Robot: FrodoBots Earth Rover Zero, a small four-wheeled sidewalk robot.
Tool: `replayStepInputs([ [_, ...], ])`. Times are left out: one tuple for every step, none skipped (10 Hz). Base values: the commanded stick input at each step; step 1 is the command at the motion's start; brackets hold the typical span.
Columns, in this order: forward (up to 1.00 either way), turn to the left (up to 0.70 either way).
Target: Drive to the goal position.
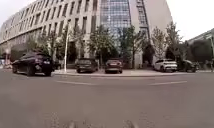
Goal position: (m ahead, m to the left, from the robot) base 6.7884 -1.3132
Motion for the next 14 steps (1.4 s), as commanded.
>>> replayStepInputs([
  [0.0,-0.45],
  [0.0,-0.45],
  [0.0,-0.45],
  [0.0,-0.45],
  [0.0,-0.45],
  [0.0,-0.45],
  [0.0,-0.45],
  [0.0,-0.45],
  [0.0,-0.45],
  [0.0,-0.45],
  [0.0,-0.45],
  [0.0,-0.45],
  [0.0,-0.45],
  [0.0,-0.41],
])
